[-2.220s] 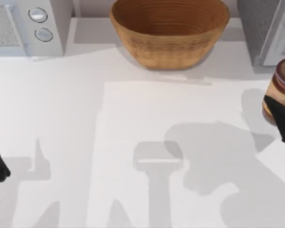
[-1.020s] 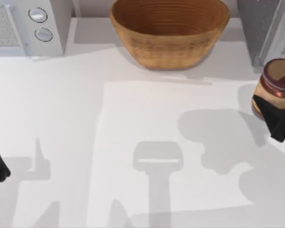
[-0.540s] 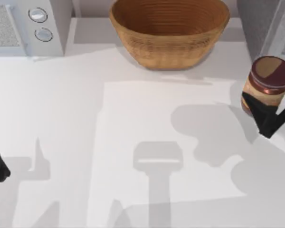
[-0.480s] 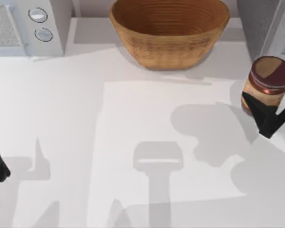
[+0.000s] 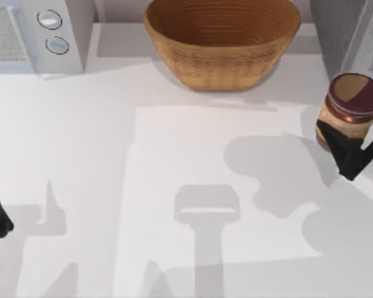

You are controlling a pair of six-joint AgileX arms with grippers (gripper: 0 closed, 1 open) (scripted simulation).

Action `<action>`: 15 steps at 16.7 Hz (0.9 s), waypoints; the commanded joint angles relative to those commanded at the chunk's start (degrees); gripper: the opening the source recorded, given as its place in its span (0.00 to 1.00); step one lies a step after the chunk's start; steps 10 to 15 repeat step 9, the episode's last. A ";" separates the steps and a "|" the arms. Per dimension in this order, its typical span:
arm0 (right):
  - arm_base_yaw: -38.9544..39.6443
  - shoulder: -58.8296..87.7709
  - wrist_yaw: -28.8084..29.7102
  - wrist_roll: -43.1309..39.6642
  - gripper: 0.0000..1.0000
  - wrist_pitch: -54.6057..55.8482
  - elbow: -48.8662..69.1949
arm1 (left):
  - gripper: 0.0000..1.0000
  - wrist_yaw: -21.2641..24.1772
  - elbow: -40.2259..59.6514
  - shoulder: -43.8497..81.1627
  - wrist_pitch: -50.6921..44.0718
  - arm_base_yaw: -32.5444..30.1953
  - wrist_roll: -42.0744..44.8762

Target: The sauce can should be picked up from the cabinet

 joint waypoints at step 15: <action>0.00 0.00 0.00 0.00 1.00 0.00 0.00 | 1.00 0.00 0.00 0.00 0.00 0.00 0.00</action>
